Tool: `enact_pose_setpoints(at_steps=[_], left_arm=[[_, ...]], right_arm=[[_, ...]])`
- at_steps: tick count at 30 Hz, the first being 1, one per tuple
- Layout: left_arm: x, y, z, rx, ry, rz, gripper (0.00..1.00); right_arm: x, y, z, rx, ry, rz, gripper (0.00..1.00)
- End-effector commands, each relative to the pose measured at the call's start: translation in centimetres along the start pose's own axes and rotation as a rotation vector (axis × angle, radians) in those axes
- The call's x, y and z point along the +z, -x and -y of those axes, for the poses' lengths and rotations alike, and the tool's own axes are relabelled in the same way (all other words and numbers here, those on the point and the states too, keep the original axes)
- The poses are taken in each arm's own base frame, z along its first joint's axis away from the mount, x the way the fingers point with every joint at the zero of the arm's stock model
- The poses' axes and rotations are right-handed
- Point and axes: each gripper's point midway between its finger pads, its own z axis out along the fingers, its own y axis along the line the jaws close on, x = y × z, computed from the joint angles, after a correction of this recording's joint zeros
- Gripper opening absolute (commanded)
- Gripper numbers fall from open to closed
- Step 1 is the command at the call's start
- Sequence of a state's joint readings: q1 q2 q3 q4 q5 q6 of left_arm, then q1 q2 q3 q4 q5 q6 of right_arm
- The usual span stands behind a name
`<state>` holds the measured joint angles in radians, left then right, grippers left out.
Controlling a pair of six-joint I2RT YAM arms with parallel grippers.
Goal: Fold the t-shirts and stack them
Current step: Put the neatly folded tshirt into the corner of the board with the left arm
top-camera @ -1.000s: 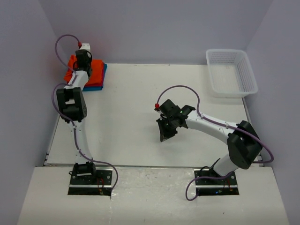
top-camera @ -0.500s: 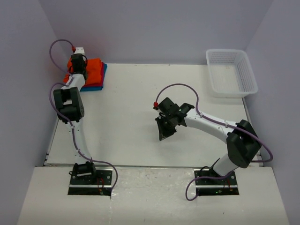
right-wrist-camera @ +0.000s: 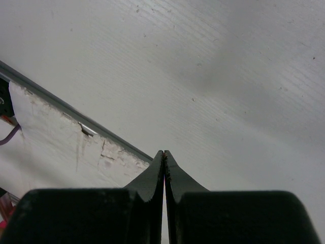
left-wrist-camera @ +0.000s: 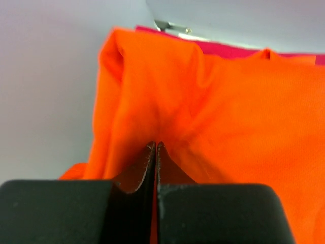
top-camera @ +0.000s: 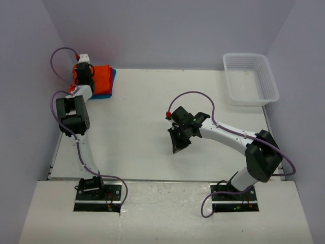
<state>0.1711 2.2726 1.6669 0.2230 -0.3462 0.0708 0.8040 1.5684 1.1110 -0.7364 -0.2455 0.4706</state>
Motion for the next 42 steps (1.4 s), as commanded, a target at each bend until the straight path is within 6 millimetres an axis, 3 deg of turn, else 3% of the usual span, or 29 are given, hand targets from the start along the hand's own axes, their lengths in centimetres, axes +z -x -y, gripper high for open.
enact_pose_setpoints(at_steps=[1, 8, 9, 17, 20, 21, 22, 23, 31, 34, 42], left_arm=[[-1.4, 6.4, -2.7, -0.061, 0.071, 0.133, 0.00], [-1.1, 6.1, -3.3, -0.060, 0.113, 0.129, 0.00], [-0.7, 5.3, -3.3, -0.049, 0.123, 0.106, 0.00], [0.4, 4.1, -5.0, -0.054, 0.243, 0.101, 0.00], [1.5, 2.6, -4.9, -0.049, 0.247, 0.078, 0.00], [2.2, 1.1, -4.4, -0.035, 0.231, 0.045, 0.00], [2.5, 1.5, -4.3, -0.041, 0.228, 0.052, 0.00], [3.0, 0.4, -4.0, -0.034, 0.228, 0.025, 0.00], [4.3, -1.7, -4.3, -0.070, 0.254, 0.020, 0.00], [3.8, -0.9, -4.3, -0.090, 0.249, 0.047, 0.00], [-0.3, 5.3, -4.7, -0.213, 0.186, 0.188, 0.00]], right_arm=[[-0.6, 0.5, -0.6, -0.014, 0.015, 0.017, 0.00], [-0.7, 0.3, -0.6, -0.015, 0.010, 0.012, 0.00], [-0.8, 0.3, -0.5, -0.017, 0.008, 0.015, 0.00], [-0.4, -0.4, -0.2, -0.012, 0.008, -0.010, 0.00], [-0.6, -0.4, -0.3, -0.012, 0.006, -0.003, 0.00], [-0.8, -0.4, -0.2, -0.012, 0.003, -0.001, 0.00], [-0.9, -0.4, -0.2, -0.012, 0.002, 0.003, 0.00], [-1.1, -0.3, -0.3, -0.013, 0.001, 0.008, 0.00], [-1.2, -1.0, 0.1, -0.001, -0.005, -0.002, 0.00], [-1.1, -1.1, 0.1, 0.002, -0.003, -0.003, 0.00], [-1.1, -0.9, -0.4, -0.004, 0.020, 0.004, 0.00]])
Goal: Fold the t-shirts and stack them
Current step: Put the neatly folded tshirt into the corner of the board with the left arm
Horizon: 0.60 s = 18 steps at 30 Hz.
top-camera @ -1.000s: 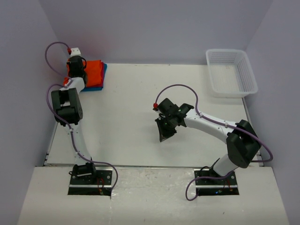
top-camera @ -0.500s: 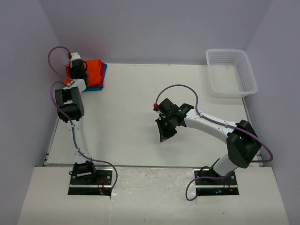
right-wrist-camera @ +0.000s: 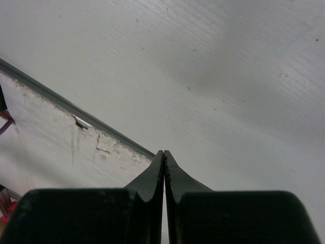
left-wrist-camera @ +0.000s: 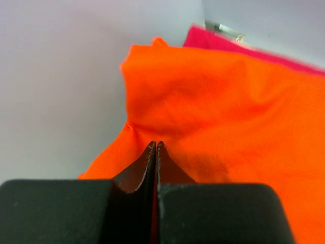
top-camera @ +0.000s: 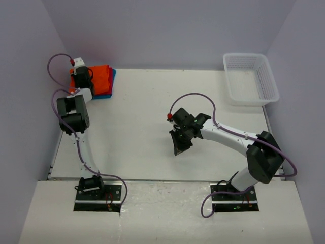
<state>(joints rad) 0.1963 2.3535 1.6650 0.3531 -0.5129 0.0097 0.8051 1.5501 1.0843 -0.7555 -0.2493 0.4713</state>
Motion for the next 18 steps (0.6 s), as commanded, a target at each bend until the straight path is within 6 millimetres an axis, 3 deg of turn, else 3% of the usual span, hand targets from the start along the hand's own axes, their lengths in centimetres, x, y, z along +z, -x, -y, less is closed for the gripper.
enact_pose_setpoints(at_steps=[1, 3, 10, 11, 15, 16, 18], left_arm=[[-2.2, 8.1, -1.1, -0.144, -0.016, 0.156, 0.00], [-2.5, 9.1, -1.1, -0.158, -0.019, 0.174, 0.00], [-1.9, 9.5, 0.0, -0.156, -0.044, 0.179, 0.00], [-1.4, 8.6, 0.4, -0.146, -0.042, 0.163, 0.00], [0.4, 8.4, 1.4, -0.134, -0.052, 0.183, 0.01], [0.7, 8.4, 1.6, -0.121, -0.047, 0.190, 0.08], [1.9, 8.2, 2.2, -0.118, -0.049, 0.202, 0.12]], right_arm=[[-1.1, 0.2, -0.9, -0.013, 0.032, 0.032, 0.00], [-1.1, 0.2, -0.9, -0.013, 0.033, 0.032, 0.00], [-1.8, 0.2, -0.9, -0.016, 0.029, 0.047, 0.00], [-2.0, 0.1, -0.9, -0.017, 0.028, 0.046, 0.00], [-2.3, 0.2, -0.8, -0.018, 0.021, 0.055, 0.00], [-2.3, 0.0, -0.7, -0.016, 0.018, 0.048, 0.00], [-2.1, -0.3, -0.6, -0.014, 0.018, 0.036, 0.00]])
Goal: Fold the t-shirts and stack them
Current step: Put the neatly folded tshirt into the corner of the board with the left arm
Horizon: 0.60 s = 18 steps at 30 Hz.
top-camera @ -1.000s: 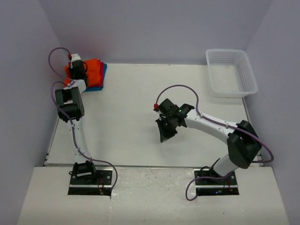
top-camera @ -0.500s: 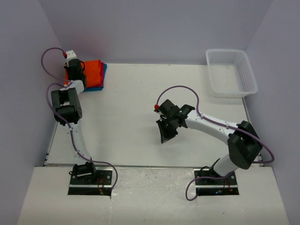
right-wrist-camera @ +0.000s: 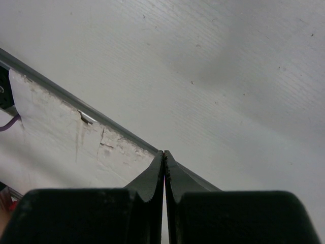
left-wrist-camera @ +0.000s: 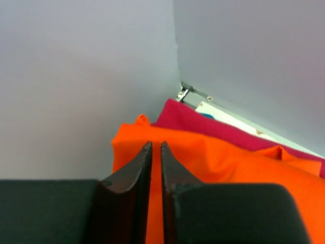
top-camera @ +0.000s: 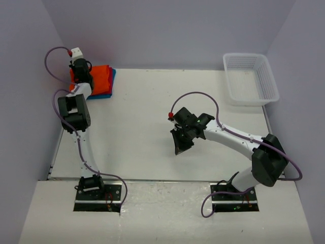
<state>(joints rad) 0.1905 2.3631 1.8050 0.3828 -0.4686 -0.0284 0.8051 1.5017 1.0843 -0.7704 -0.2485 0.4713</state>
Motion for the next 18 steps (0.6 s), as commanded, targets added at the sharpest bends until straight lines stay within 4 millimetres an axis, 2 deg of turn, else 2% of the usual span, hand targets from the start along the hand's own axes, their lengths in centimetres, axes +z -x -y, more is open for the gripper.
enact_pose_setpoints(at_steps=[1, 4, 10, 12, 16, 18], left_arm=[[1.9, 0.9, 0.8, 0.025, 0.006, 0.065, 0.15], [2.9, 0.2, 1.6, 0.031, -0.017, 0.083, 0.26], [3.9, -1.4, 2.3, 0.025, -0.030, 0.132, 0.35], [4.2, -1.5, 2.5, 0.020, -0.024, 0.165, 0.43], [4.2, -0.4, 2.2, 0.004, -0.016, 0.251, 0.57], [4.0, 0.3, 2.6, -0.001, -0.028, 0.309, 0.59]], right_arm=[[-0.8, -0.4, -0.3, -0.005, 0.005, 0.005, 0.00], [-0.9, -0.6, 0.0, -0.001, -0.009, 0.002, 0.00], [-0.8, -0.7, -0.2, 0.005, 0.005, -0.005, 0.00], [-0.8, -0.8, -0.3, 0.008, 0.012, -0.008, 0.00], [-0.8, -0.9, -0.4, 0.009, 0.014, -0.010, 0.00], [-0.3, -1.0, -0.3, 0.015, 0.017, -0.022, 0.00]])
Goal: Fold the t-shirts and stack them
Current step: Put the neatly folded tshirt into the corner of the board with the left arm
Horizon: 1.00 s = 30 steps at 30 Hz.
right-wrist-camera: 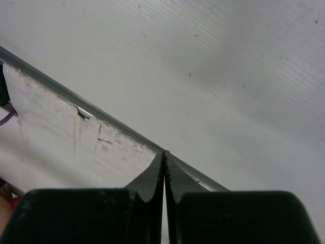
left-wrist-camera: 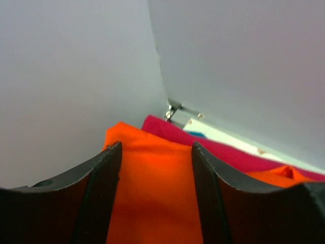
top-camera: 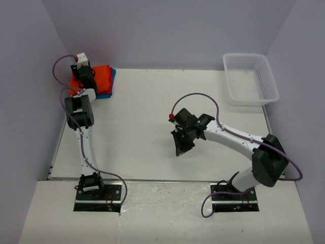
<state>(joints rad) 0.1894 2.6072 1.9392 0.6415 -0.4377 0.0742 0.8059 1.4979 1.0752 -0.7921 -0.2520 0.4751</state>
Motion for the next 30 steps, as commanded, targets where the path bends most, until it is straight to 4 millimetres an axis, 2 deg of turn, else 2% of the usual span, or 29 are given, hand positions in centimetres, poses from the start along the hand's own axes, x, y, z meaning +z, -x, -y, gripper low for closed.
enact_pose_setpoints(at_steps=[1, 3, 7, 10, 11, 12, 14, 15, 16, 17, 19, 20, 21, 22, 23, 24, 25, 30], left_arm=[[0.5, 4.2, 0.1, -0.047, 0.002, 0.190, 0.61], [0.5, 4.8, 0.1, -0.078, 0.004, 0.225, 0.63], [0.8, 5.7, 1.2, -0.106, -0.048, 0.262, 0.66], [0.7, 7.0, 1.4, -0.122, -0.061, 0.290, 0.67], [0.2, 6.6, 1.7, -0.120, -0.074, 0.282, 0.67], [-0.6, 9.6, 1.9, -0.137, -0.101, 0.337, 0.68], [-1.7, 10.7, 2.6, -0.136, -0.142, 0.343, 0.68], [-2.9, 14.0, 3.2, -0.153, -0.184, 0.384, 0.68], [-3.7, 13.8, 3.6, -0.151, -0.209, 0.367, 0.68], [-5.2, 17.3, 4.0, -0.177, -0.242, 0.408, 0.68], [-6.8, 19.3, 4.3, -0.205, -0.264, 0.419, 0.68], [-7.5, 18.9, 4.6, -0.194, -0.283, 0.385, 0.68], [-9.1, 22.0, 4.7, -0.253, -0.311, 0.413, 0.68], [-10.0, 22.7, 5.0, -0.260, -0.324, 0.415, 0.69], [-11.8, 24.5, 4.9, -0.271, -0.337, 0.435, 0.69], [-12.6, 25.5, 4.8, -0.279, -0.338, 0.446, 0.70], [-14.5, 27.1, 5.3, -0.279, -0.384, 0.466, 0.71], [-17.9, 30.1, 7.0, -0.329, -0.514, 0.408, 0.72]], right_arm=[[-0.2, -0.4, -0.6, 0.005, 0.033, -0.004, 0.00], [0.0, -0.5, -0.8, 0.007, 0.040, -0.013, 0.00], [-0.4, -0.3, -0.9, 0.005, 0.039, 0.002, 0.00], [-0.6, -0.4, -1.0, 0.005, 0.050, 0.014, 0.00], [-0.6, -0.5, -1.1, 0.009, 0.054, 0.013, 0.00], [-0.5, -0.6, -1.2, 0.009, 0.059, 0.014, 0.00], [-0.6, -0.6, -1.5, 0.005, 0.066, 0.021, 0.00], [-0.7, -0.3, -1.5, 0.002, 0.059, 0.036, 0.00], [-0.9, -0.1, -1.5, -0.002, 0.059, 0.048, 0.00], [-1.4, 0.5, -1.8, -0.010, 0.057, 0.075, 0.00], [-2.0, 1.2, -1.9, -0.026, 0.056, 0.112, 0.00], [-2.2, 1.6, -2.1, -0.035, 0.059, 0.127, 0.00], [-2.4, 1.9, -2.2, -0.043, 0.059, 0.141, 0.00], [-2.6, 2.4, -1.9, -0.043, 0.037, 0.165, 0.00], [-2.7, 2.7, -1.9, -0.055, 0.034, 0.179, 0.00], [-2.8, 3.2, -2.0, -0.065, 0.032, 0.197, 0.00], [-2.9, 3.7, -2.2, -0.079, 0.035, 0.217, 0.00], [-2.3, 5.8, -2.0, -0.125, 0.005, 0.274, 0.00]])
